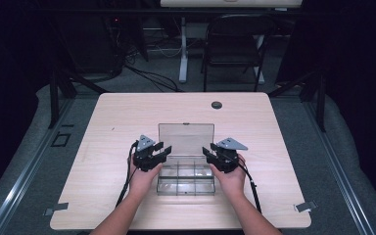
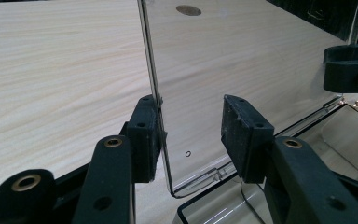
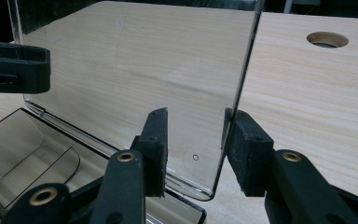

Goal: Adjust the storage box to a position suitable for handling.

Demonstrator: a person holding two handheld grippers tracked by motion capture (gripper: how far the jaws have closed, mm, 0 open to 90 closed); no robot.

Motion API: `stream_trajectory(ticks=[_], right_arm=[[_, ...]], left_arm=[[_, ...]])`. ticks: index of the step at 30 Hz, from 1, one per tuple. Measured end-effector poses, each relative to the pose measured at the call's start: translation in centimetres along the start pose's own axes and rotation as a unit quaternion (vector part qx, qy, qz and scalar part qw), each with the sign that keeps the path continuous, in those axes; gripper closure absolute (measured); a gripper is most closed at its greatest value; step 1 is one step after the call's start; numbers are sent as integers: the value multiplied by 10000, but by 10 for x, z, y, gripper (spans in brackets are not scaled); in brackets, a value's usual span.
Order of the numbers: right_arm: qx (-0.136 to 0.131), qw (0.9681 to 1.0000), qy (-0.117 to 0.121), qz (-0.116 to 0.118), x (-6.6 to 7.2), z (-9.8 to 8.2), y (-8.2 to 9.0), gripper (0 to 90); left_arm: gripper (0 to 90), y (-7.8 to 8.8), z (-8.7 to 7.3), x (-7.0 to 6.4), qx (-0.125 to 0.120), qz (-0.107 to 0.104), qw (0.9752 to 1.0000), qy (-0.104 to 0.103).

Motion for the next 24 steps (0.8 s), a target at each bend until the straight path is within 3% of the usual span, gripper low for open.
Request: stream_trajectory(ticks=[11, 17, 24], right_arm=[[199, 9994, -251, 134, -5, 3, -2, 618], [319, 9975, -558, 287, -8, 4, -5, 621], [506, 9957, -698, 336, -10, 7, -7, 621]], left_arm=[[585, -3, 0, 4, 37, -145, 9994, 310], [592, -4, -1, 8, 104, -295, 9977, 606], [600, -6, 0, 11, 185, -371, 9953, 873]])
Point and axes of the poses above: each handheld gripper's, and its own axes: y roughly backward along the jaws, z roughly out of its top, x roughly to its left, the point moved 3 cm from there along -y, roughly forward along the jaws, and after that the axes turned 11 degrees about -y, right-handed, at the moved point
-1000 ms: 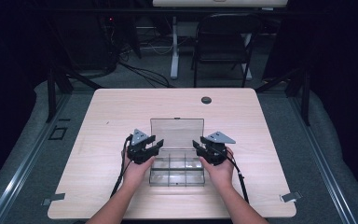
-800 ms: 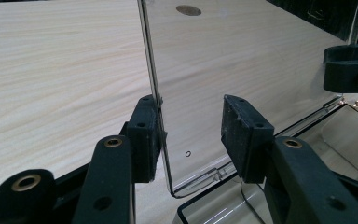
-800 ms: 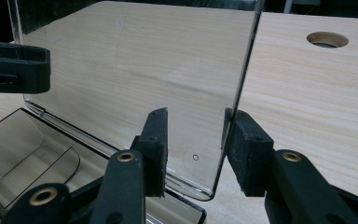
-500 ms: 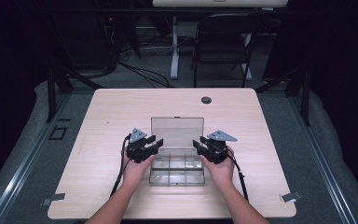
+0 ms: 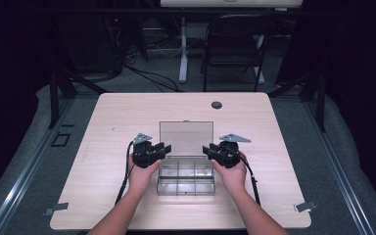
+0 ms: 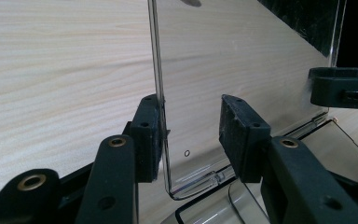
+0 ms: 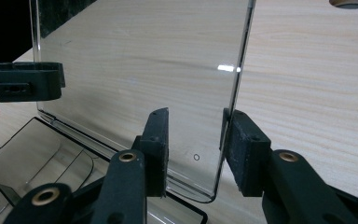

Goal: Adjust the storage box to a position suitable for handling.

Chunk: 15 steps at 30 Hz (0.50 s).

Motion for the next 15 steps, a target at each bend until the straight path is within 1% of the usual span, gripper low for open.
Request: stream_trajectory(ticks=[3, 4, 6, 11, 12, 13, 14, 15], right_arm=[[49, 10000, -61, 15, -1, 2, -1, 621], [65, 10000, -48, 7, -1, 2, -1, 622], [84, 9999, -105, 48, -2, 2, -2, 623], [118, 9997, -193, 52, -3, 2, -3, 623], [120, 9997, -219, 74, -3, 2, -3, 623], [155, 9996, -248, 58, -4, 2, -3, 623], [180, 9994, -271, 72, -4, 3, -3, 623], [216, 9989, -392, 112, -5, 3, -4, 624]], left_arm=[[600, 0, 0, 1, 31, -28, 10000, 43], [600, -1, 0, 1, 35, -40, 10000, 79], [601, -1, 0, 2, 46, -53, 9999, 102], [603, -2, 0, 4, 73, -104, 9997, 229], [604, -2, 0, 4, 75, -115, 9995, 281], [604, -2, 0, 4, 90, -125, 9994, 302], [604, -3, 0, 5, 138, -158, 9990, 395], [605, -3, 0, 5, 138, -158, 9990, 395]])
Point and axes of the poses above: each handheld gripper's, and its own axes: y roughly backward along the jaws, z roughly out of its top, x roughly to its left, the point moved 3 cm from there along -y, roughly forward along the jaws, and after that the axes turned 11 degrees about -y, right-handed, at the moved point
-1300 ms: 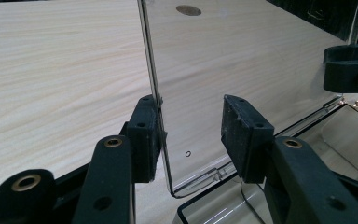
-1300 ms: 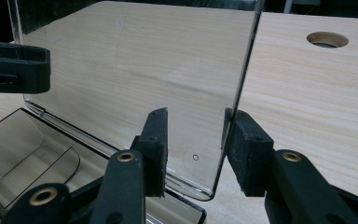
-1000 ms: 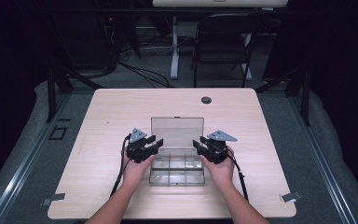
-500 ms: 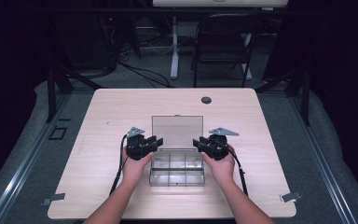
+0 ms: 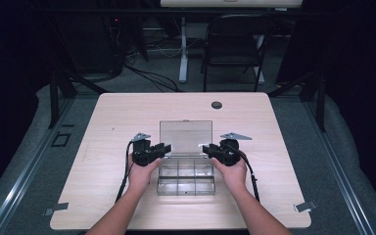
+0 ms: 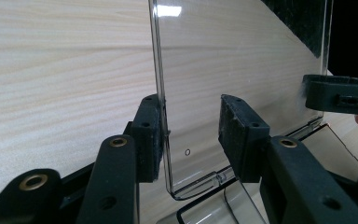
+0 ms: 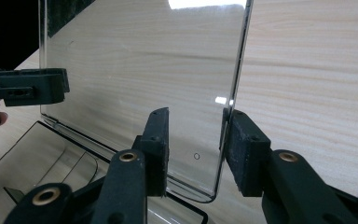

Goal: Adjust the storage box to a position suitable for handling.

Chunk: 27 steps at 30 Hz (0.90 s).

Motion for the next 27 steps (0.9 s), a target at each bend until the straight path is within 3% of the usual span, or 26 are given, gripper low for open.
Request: stream_trajectory(ticks=[17, 27], right_arm=[[246, 9983, -526, 105, -7, 1, -5, 616], [278, 9979, -578, 85, -8, 1, -6, 610]], left_arm=[[601, -5, -2, 7, 167, -186, 9981, 571], [600, -6, -2, 8, 210, -203, 9971, 700]])
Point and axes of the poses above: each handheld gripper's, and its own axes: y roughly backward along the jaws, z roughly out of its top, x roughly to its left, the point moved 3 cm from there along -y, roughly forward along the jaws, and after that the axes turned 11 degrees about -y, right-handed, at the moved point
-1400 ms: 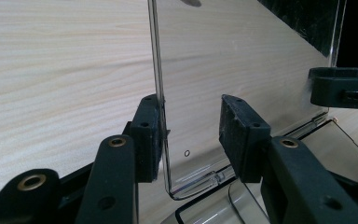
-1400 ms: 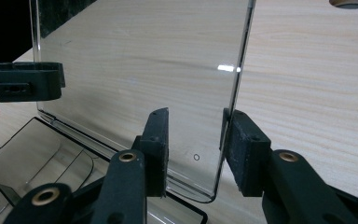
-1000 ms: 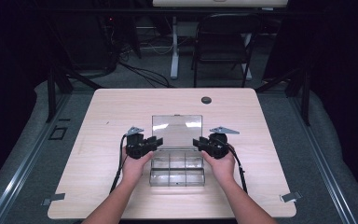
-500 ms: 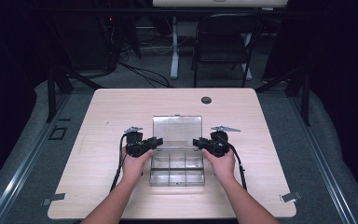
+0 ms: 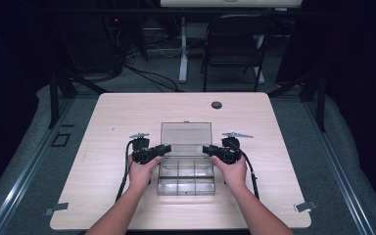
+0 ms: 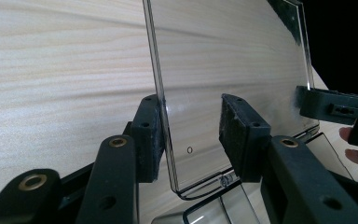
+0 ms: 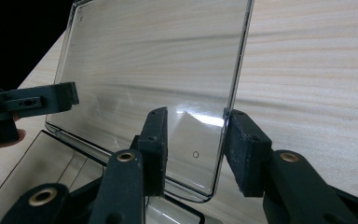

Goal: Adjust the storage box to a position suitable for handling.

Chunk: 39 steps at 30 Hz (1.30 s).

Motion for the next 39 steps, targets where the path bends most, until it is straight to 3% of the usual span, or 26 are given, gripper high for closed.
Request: stream_trajectory(ticks=[15, 28, 30, 39], right_arm=[[165, 9992, -359, 0, -3, 0, -2, 609], [361, 9964, -764, -20, -7, 1, -4, 609], [365, 9951, -922, -31, -7, 1, -5, 609], [450, 9930, -1092, -48, -8, 0, -5, 610]], left_arm=[[597, -3, -1, 4, 117, -60, 9993, 361], [595, -6, -2, 7, 233, -125, 9969, 737], [595, -6, -2, 7, 263, -149, 9961, 832], [595, -8, -3, 9, 284, -181, 9953, 907]])
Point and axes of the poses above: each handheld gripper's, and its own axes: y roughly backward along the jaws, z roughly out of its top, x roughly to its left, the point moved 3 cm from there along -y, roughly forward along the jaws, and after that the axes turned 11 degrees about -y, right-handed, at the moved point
